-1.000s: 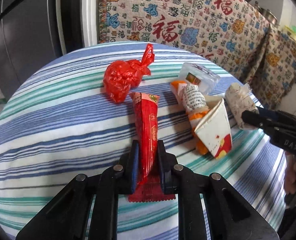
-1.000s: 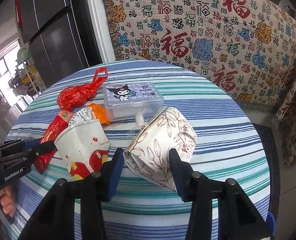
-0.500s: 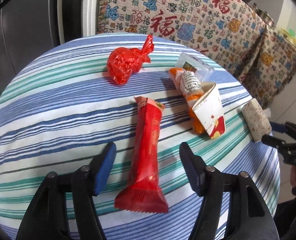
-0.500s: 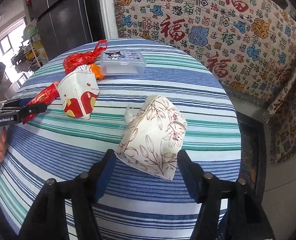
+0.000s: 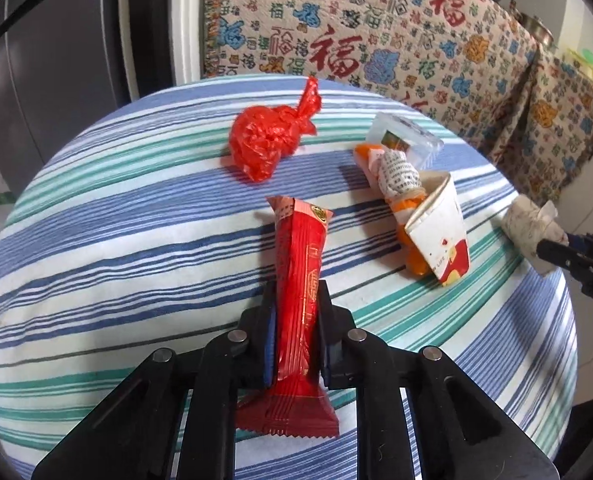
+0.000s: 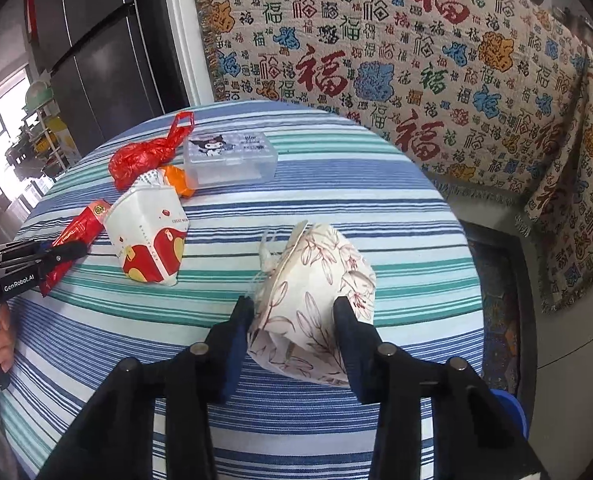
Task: Collect trash
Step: 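Grasp the red snack bar with the left tool while the right tool grasps the white patterned paper bag, then carry both items over the blue wastebasket and open both tools to drop them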
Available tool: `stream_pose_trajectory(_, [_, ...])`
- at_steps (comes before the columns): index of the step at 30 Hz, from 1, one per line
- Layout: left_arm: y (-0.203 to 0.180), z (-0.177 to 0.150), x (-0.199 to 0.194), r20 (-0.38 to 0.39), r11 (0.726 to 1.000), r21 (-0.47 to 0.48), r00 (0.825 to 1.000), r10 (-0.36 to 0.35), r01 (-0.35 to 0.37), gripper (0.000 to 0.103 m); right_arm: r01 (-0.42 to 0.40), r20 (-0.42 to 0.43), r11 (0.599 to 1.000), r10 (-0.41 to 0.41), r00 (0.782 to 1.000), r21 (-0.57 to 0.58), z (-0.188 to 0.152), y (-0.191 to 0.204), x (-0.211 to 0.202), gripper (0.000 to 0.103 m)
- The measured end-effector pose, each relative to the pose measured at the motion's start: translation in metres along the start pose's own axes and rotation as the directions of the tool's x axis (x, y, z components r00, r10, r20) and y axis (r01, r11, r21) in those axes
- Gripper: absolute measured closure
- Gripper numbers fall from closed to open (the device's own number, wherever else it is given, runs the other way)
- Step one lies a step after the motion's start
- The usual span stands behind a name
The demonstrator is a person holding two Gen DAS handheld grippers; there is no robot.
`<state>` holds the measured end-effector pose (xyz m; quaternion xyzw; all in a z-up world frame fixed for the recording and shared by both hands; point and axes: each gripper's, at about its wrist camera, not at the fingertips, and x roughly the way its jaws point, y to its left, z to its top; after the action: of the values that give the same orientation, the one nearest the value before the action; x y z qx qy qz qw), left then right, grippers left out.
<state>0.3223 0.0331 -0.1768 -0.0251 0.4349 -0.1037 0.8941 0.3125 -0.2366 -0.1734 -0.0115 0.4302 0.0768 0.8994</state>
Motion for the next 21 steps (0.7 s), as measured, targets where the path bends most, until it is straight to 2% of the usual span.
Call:
stream_pose_trajectory(5, [0.006,0.002,-0.019,0.053,0.999,-0.040,0.998,-0.024,0.026,0.091,-0.019,0.032,1.000,0.019,0.999,0.002,-0.004,-0.004,-0.014,0.063])
stream_pose_trajectory(10, [-0.003,0.005,-0.036,0.090,0.997,-0.043,0.994,-0.055,0.060,0.092,-0.031,0.056,1.000,0.031,0.998,-0.002,-0.007,-0.006,-0.027,0.063])
stream_pose_trajectory(21, [-0.074,0.001,-0.044,0.066,0.987,0.050,0.986,-0.154,0.151,0.093,-0.028,0.072,1.000,0.028,0.997,0.001,-0.020,-0.022,-0.051,0.063])
